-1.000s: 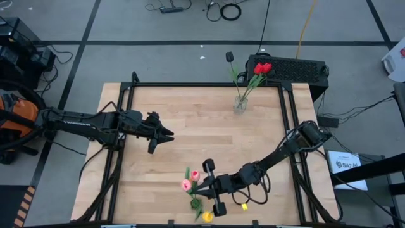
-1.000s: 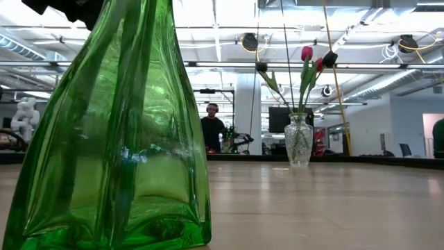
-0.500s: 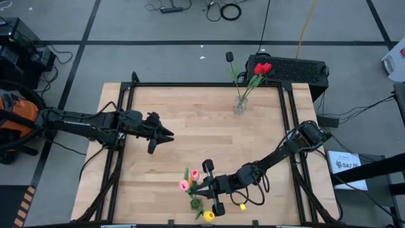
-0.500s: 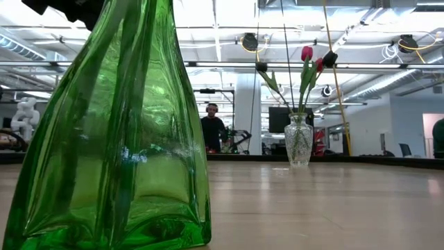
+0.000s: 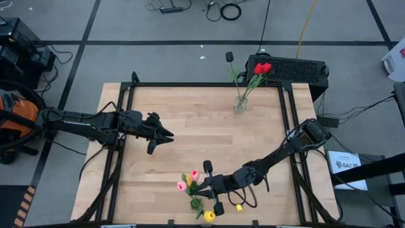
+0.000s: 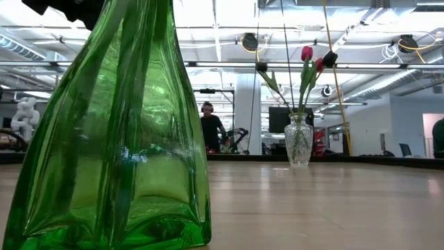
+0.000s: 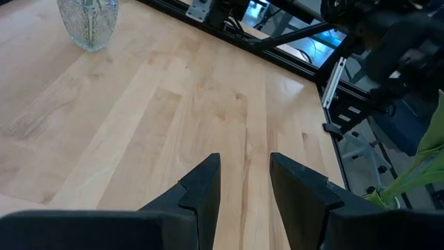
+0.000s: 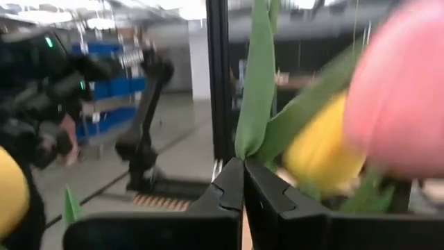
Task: Sort flowers into vase by color
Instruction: Put the pink flower into the green vase
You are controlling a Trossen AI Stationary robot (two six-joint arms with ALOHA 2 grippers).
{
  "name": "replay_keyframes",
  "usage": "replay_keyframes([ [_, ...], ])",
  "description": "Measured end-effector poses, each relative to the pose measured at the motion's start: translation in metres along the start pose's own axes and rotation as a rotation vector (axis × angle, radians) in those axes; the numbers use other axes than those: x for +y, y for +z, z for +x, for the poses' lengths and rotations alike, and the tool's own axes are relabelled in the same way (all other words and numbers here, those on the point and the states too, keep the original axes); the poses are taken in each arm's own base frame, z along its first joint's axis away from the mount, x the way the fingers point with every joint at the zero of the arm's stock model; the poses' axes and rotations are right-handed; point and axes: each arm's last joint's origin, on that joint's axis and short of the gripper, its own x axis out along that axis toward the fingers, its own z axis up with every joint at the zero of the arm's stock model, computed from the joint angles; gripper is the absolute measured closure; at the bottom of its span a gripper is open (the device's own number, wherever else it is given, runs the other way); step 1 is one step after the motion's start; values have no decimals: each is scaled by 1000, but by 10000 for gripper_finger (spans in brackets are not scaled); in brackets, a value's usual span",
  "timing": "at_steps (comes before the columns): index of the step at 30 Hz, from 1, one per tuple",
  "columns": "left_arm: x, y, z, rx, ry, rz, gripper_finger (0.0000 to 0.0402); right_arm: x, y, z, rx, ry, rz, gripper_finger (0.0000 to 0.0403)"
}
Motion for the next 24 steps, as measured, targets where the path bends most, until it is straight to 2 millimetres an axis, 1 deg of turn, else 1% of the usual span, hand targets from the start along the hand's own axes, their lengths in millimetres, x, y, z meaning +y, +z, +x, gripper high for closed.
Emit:
replay_keyframes([
  [3,0,0,0,0,0,0,269,0,-5,-1,79,-5,58,403],
  [5,0,0,0,0,0,0,269,-1,-6,-1,96,-6,88,403],
  [10,0,0,0,0,0,0,269,-1,-8,-1,109,-6,95,403],
  [16,0,0,0,0,0,0,269,-1,-15,-3,185,-17,183,403],
  [24,0,0,0,0,0,0,269,0,-12,-3,170,-16,211,403],
])
